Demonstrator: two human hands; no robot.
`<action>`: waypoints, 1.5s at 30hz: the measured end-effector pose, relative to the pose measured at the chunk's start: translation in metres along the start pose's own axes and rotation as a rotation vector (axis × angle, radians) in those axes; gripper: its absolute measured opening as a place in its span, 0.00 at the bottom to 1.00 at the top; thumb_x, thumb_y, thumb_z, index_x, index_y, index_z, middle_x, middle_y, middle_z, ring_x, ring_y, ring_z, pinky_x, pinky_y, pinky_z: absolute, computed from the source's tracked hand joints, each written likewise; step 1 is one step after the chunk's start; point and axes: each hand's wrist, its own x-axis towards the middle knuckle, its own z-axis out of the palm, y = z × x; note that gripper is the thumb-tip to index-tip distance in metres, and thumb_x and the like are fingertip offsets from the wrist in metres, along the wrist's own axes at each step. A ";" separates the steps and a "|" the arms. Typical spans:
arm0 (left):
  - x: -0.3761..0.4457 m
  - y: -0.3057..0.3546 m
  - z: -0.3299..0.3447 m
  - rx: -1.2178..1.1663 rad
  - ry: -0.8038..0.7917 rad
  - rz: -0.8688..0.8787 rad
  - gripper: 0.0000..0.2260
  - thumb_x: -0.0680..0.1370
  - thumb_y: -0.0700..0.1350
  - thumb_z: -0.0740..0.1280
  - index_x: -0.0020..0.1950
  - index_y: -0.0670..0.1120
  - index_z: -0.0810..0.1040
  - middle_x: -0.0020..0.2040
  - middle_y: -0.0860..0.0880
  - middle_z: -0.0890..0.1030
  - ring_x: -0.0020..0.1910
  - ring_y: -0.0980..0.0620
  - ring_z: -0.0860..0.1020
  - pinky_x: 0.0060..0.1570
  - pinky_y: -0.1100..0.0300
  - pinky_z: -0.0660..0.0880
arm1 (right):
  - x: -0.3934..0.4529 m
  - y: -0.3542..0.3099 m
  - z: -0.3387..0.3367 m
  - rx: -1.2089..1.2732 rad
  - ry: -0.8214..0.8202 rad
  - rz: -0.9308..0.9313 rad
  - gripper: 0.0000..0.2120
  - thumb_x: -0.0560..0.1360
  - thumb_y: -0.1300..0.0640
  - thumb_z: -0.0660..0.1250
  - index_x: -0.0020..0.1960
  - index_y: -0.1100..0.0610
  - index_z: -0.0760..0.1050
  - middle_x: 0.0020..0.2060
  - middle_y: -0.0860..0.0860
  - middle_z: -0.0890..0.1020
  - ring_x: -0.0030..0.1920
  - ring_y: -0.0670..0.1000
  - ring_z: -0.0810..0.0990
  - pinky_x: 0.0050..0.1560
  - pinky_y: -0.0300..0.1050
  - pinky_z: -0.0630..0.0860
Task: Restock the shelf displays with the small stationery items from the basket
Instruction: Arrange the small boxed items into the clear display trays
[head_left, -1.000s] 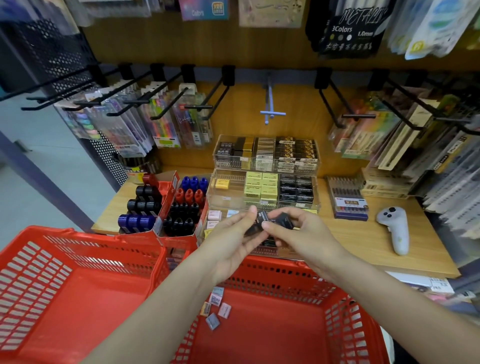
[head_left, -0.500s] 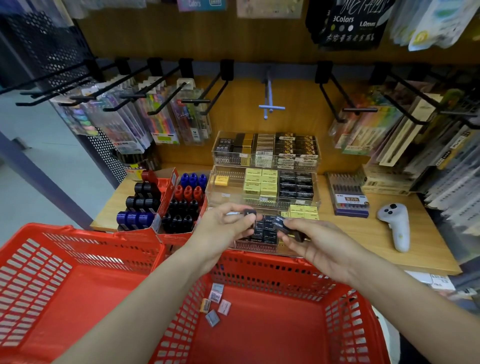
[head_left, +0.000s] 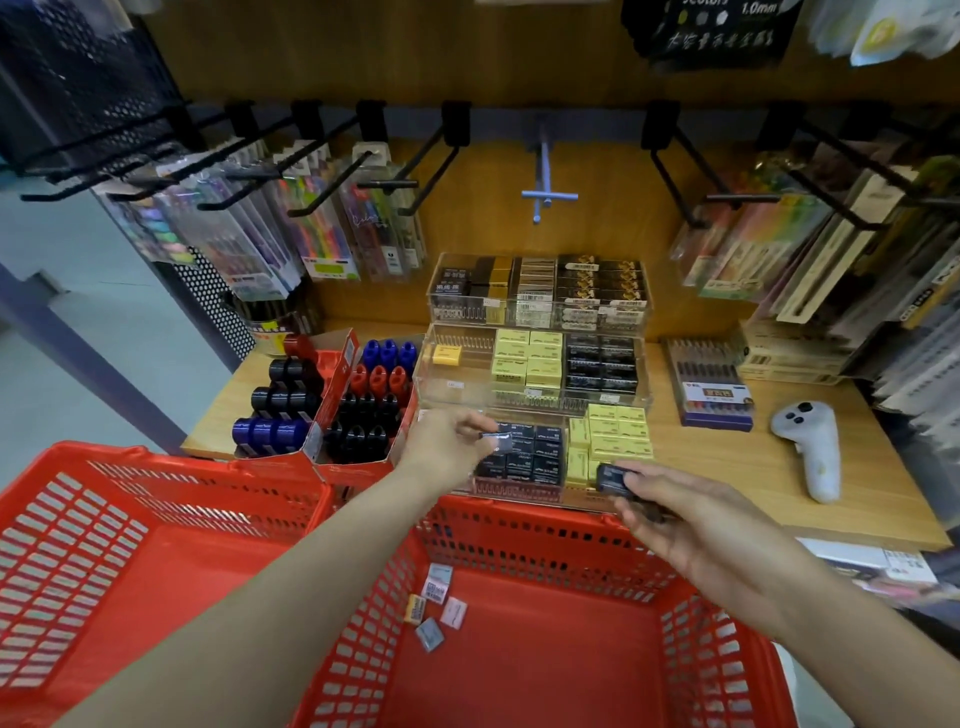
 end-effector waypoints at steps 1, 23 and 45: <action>0.008 0.000 0.007 0.080 -0.016 0.036 0.04 0.77 0.42 0.72 0.46 0.52 0.81 0.46 0.54 0.79 0.48 0.55 0.78 0.47 0.62 0.77 | -0.001 0.005 -0.003 0.003 0.006 -0.004 0.12 0.65 0.63 0.73 0.48 0.61 0.85 0.44 0.57 0.85 0.40 0.50 0.84 0.38 0.39 0.81; 0.038 -0.005 0.045 0.660 -0.159 0.146 0.03 0.77 0.41 0.72 0.49 0.48 0.85 0.48 0.49 0.85 0.48 0.50 0.82 0.52 0.55 0.80 | 0.058 -0.025 0.010 -0.228 0.128 -0.230 0.07 0.76 0.65 0.69 0.52 0.59 0.83 0.42 0.55 0.85 0.41 0.50 0.85 0.44 0.40 0.82; 0.048 -0.011 0.036 0.508 -0.136 0.264 0.13 0.72 0.38 0.76 0.49 0.46 0.73 0.46 0.48 0.80 0.45 0.48 0.79 0.48 0.51 0.79 | 0.090 -0.026 0.041 -0.696 0.098 -0.234 0.04 0.75 0.63 0.72 0.49 0.57 0.82 0.32 0.52 0.82 0.29 0.46 0.79 0.38 0.41 0.81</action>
